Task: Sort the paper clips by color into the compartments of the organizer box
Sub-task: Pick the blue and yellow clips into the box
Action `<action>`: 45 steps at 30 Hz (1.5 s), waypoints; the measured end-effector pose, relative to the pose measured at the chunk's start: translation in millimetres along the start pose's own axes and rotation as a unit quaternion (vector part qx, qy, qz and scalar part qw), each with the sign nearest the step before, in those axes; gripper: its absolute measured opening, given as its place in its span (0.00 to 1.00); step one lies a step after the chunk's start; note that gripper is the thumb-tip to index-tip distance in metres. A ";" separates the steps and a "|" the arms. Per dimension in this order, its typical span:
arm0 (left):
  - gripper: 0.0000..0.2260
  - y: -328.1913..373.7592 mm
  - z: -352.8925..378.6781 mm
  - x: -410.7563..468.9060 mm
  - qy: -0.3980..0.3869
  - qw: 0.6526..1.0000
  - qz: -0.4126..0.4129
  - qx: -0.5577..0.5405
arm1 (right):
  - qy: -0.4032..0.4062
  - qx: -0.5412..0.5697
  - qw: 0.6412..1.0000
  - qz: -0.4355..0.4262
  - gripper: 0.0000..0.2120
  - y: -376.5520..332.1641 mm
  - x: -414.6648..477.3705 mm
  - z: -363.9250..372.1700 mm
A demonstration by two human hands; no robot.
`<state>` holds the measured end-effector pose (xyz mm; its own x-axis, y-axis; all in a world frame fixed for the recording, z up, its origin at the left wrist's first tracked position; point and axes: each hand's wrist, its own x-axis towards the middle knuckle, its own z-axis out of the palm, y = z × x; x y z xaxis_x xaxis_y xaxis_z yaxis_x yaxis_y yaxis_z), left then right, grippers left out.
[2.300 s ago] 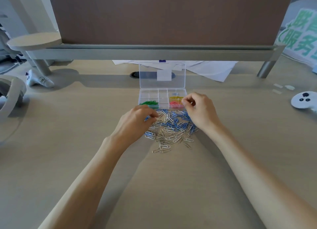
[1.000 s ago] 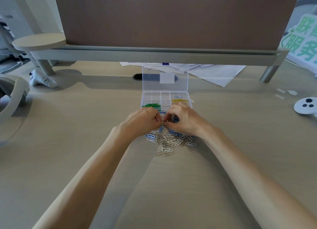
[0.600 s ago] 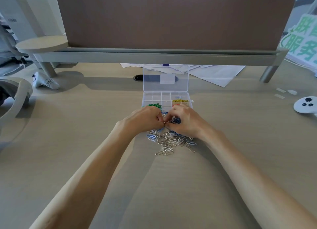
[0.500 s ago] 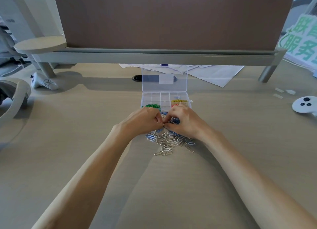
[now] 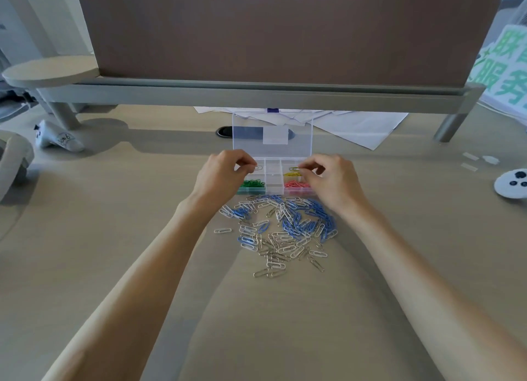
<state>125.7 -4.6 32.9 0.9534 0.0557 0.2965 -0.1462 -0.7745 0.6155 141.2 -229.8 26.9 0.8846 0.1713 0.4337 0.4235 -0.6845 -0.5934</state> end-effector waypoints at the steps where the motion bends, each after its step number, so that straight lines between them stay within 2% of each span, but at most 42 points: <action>1: 0.05 -2.2 2.2 3.9 0.004 1.000 -0.006 0.010 | 0.005 -0.012 1.000 0.006 0.04 2.9 4.7 2.7; 10: 0.10 -15.1 10.1 11.5 0.003 0.999 -0.003 0.046 | -0.013 -0.079 0.997 0.001 0.07 13.7 17.8 19.0; 15: 0.09 -19.3 -2.2 -1.0 0.012 0.999 0.024 0.027 | 0.017 -0.034 0.999 0.030 0.06 18.7 2.6 6.9; 21: 0.08 -17.2 -14.6 -35.5 -0.016 0.997 0.061 0.034 | 0.028 -0.009 0.999 0.036 0.05 11.1 -30.6 -5.8; 27: 0.06 -21.8 -16.1 -85.5 0.063 0.987 0.050 0.136 | 0.008 -0.039 0.998 0.038 0.06 13.3 -63.7 -6.2; 32: 0.08 -37.2 -15.6 -96.7 0.064 0.986 0.007 0.154 | 0.040 -0.076 0.995 0.059 0.09 12.5 -82.2 -6.8; 36: 0.08 -39.1 -9.3 -98.2 0.084 0.980 0.040 0.174 | 0.021 -0.126 0.990 0.068 0.11 10.5 -88.4 -7.0; 39: 0.06 -37.2 -4.2 -95.7 0.093 0.973 0.063 0.203 | 0.018 -0.150 0.988 0.033 0.10 9.0 -88.8 -4.6; 42: 0.06 -32.9 1.1 -93.4 0.096 0.971 0.071 0.206 | -0.001 -0.139 0.990 0.000 0.10 5.6 -87.2 -1.2; 45: 0.07 -33.5 1.2 -93.8 0.102 0.976 0.083 0.174 | -0.001 -0.099 0.995 0.007 0.10 6.3 -85.8 -2.4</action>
<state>41.5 15.4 -16.4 0.8469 0.0082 0.5317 -0.1616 -0.9486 0.2720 67.4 -250.5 -12.4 0.8905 0.1618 0.4252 0.3644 -0.8133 -0.4537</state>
